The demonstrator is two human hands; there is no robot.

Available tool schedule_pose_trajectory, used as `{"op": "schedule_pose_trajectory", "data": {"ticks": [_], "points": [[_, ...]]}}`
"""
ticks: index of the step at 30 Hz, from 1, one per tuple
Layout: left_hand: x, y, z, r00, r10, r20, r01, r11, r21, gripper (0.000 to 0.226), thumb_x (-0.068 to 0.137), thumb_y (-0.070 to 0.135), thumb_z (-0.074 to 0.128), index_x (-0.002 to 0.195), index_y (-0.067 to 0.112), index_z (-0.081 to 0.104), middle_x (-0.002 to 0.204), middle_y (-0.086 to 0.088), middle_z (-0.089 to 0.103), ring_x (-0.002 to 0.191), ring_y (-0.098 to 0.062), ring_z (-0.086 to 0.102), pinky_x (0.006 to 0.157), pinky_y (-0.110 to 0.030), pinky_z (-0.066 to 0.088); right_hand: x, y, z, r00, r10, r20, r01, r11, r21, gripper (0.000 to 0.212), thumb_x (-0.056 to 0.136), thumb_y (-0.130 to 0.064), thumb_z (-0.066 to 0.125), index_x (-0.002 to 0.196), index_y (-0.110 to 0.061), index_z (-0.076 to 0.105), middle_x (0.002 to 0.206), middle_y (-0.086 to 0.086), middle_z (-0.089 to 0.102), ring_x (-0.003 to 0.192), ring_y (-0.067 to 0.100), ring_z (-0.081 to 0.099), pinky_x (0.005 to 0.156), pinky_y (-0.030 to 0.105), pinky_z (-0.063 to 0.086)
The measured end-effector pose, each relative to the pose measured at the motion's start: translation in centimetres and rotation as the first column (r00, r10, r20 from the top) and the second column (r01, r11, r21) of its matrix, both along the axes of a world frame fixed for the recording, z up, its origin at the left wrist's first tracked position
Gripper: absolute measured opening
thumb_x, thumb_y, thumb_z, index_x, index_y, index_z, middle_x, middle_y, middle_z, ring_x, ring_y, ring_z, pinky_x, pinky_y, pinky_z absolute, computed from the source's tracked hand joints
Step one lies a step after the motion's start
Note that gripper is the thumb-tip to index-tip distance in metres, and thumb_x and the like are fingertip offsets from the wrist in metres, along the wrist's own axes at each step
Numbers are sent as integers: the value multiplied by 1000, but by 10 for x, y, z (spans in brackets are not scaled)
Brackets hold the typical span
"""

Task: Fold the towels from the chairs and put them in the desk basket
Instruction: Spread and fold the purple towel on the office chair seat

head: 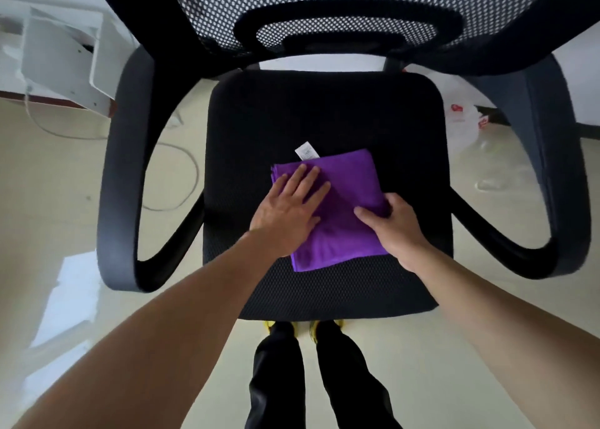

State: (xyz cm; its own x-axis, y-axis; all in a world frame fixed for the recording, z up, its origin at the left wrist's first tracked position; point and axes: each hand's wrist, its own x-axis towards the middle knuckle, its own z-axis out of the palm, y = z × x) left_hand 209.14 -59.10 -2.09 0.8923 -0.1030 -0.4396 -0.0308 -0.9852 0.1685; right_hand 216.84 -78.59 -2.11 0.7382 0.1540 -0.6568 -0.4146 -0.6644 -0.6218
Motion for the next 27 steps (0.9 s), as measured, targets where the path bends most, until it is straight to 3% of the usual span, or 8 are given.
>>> {"op": "schedule_pose_trajectory", "data": {"ticks": [4,8,10,12,15,17,22,27], "points": [[3,-5,7,999,47,0,-47,998,-45,64,97,42,40,153,25,12,162,-3,-1,149,-22,-5,120,-42,5,-8,-4,8,998,-11,-63,11,1000,-1,51,65,-23,87,107,-14,60,100,2,68,93,19,66,85,37,54],[14,1,15,945,328,19,-303,893,-334,44,92,20,52,135,15,53,149,-4,39,138,-24,31,113,-37,26,-18,5,33,941,167,295,-138,983,-117,43,75,-23,77,112,-17,56,102,0,64,92,22,63,83,37,52],[27,10,19,818,566,-102,-541,699,-468,23,89,13,53,101,8,72,114,-9,63,110,-29,52,93,-36,43,-29,14,48,838,319,443,-237,944,-231,43,79,-23,72,118,-17,54,108,2,59,94,24,62,79,37,53],[44,22,31,536,754,-381,-799,306,-518,28,89,18,53,66,11,66,71,-6,62,77,-26,53,66,-31,42,-42,24,57,694,503,514,-338,859,-385,48,79,-22,72,122,-14,53,108,4,56,91,24,61,66,36,56],[60,46,49,282,714,-641,-883,-68,-465,47,92,49,49,78,9,69,65,-4,62,64,-21,56,62,-29,43,-61,35,59,548,674,495,-434,736,-520,63,75,-23,76,130,-10,50,107,8,55,87,25,59,55,37,56],[58,59,55,358,644,-677,-897,35,-441,50,82,57,60,95,10,67,75,-7,64,66,-19,61,63,-31,50,-77,40,56,521,712,471,-491,701,-517,76,70,-28,78,136,-7,46,115,11,55,91,27,57,61,38,56],[46,68,43,538,592,-600,-832,261,-490,51,75,-10,69,123,5,59,84,-7,60,67,-17,59,55,-22,52,-115,40,44,499,716,488,-603,691,-399,60,83,-39,65,131,-5,54,133,12,53,108,28,56,80,35,56],[39,61,19,702,638,-317,-707,568,-422,49,74,-5,62,119,16,63,101,-6,62,99,-24,60,74,-25,46,-123,37,21,514,711,479,-657,686,-313,36,90,-20,57,124,-9,60,130,5,52,113,22,51,85,34,53]]}}
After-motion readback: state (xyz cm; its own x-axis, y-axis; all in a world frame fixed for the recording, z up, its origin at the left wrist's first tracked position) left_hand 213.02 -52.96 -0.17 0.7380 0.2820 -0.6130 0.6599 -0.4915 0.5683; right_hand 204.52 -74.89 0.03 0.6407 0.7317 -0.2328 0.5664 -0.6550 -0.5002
